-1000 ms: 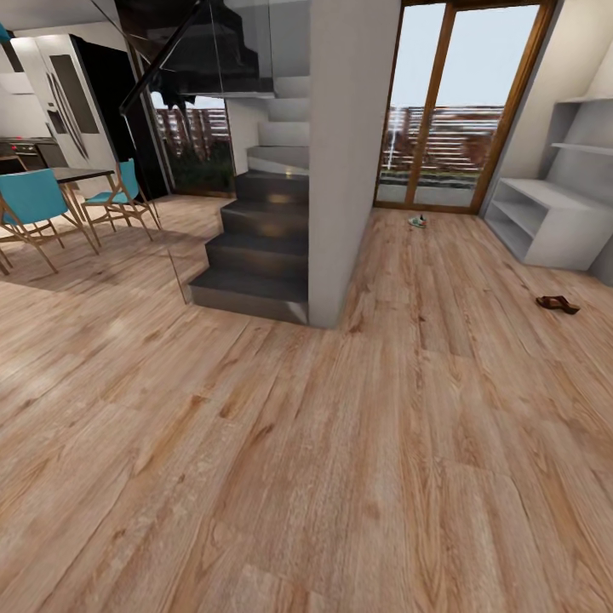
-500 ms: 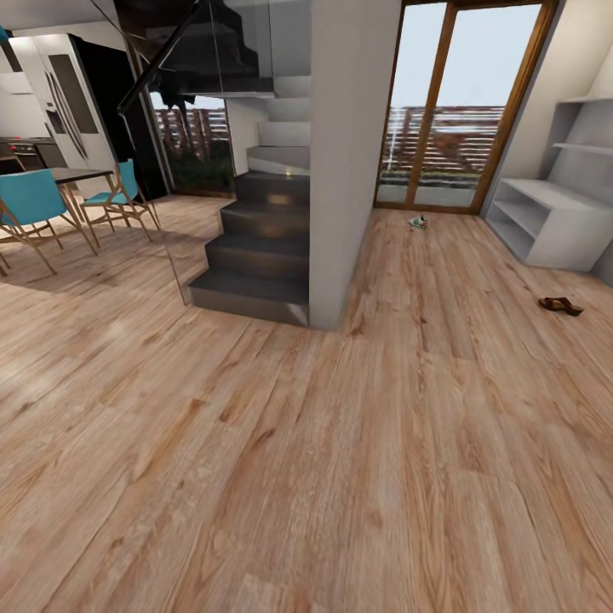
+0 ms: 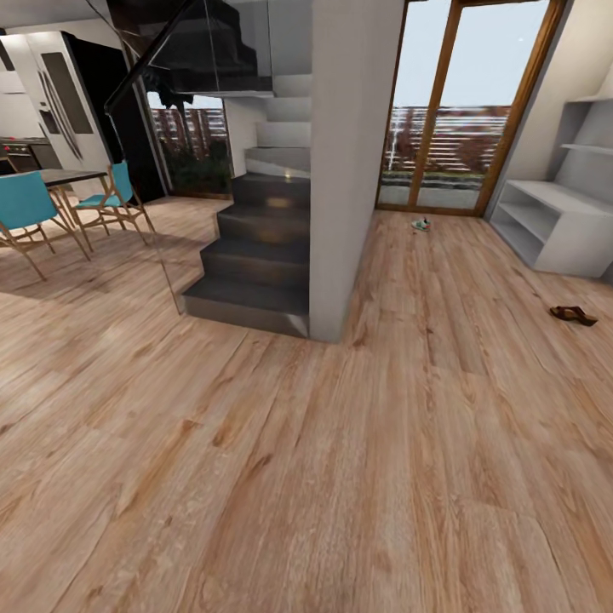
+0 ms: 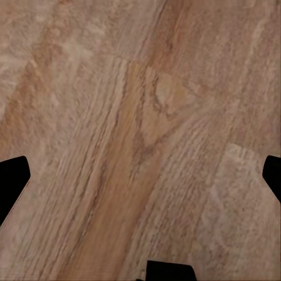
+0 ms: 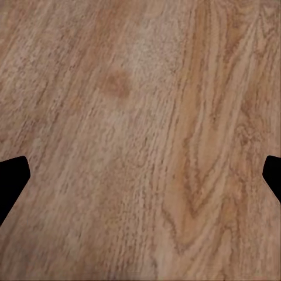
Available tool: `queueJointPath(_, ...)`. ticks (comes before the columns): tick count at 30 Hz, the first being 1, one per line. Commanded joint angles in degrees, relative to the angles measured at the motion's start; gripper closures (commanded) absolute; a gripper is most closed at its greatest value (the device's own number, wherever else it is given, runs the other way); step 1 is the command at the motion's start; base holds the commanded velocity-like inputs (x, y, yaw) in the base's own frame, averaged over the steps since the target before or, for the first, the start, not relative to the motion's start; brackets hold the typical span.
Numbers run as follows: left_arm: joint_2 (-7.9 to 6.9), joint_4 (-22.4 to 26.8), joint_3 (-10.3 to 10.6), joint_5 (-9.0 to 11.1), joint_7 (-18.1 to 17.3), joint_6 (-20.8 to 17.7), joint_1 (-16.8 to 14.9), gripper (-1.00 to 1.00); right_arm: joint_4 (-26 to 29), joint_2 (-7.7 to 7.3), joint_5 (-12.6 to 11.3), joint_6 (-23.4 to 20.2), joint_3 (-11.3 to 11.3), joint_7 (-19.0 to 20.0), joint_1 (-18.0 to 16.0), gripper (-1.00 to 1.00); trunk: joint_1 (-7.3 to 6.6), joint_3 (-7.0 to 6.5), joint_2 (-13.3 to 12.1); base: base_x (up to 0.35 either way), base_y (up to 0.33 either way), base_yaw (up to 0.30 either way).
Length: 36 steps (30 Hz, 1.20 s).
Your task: Pick up the two gym shoes and the two sandals from the corridor floor and place them onto the hallstand (shoe rack) in the corridor, making sure they are on the rack and not on the floor. Arrange them so the two gym shoes are next to each other and the two sandals are next to each other.
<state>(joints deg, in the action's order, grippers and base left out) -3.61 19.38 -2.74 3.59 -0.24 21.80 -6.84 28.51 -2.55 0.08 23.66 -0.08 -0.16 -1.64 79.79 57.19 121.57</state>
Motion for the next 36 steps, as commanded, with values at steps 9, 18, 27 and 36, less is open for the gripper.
queueJointPath(9,-0.07,-0.05,-0.01,0.37,-0.03,0.17,-0.04,-1.0,-0.04,0.0,0.01,0.16,-0.01,-0.02,-0.02,-1.0,0.03,0.04,0.01,0.331,0.0,-0.072)
queueJointPath(18,-0.07,-0.09,0.02,0.37,-0.03,0.2,-0.05,-1.0,-0.04,0.0,0.01,0.16,-0.01,-0.02,-0.02,-1.0,0.03,0.04,0.01,0.331,0.065,-0.243)
queueJointPath(27,-0.08,-0.1,0.01,0.37,-0.03,0.25,-0.02,-1.0,-0.05,-0.01,0.01,0.16,-0.01,-0.02,-0.02,-1.0,0.03,0.04,0.01,0.331,0.088,-0.264)
queueJointPath(36,-0.08,-0.1,-0.06,0.37,-0.03,0.25,-0.02,-1.0,-0.07,-0.02,0.01,0.16,-0.01,-0.02,-0.02,-1.0,0.03,0.04,0.01,0.331,0.098,-0.264)
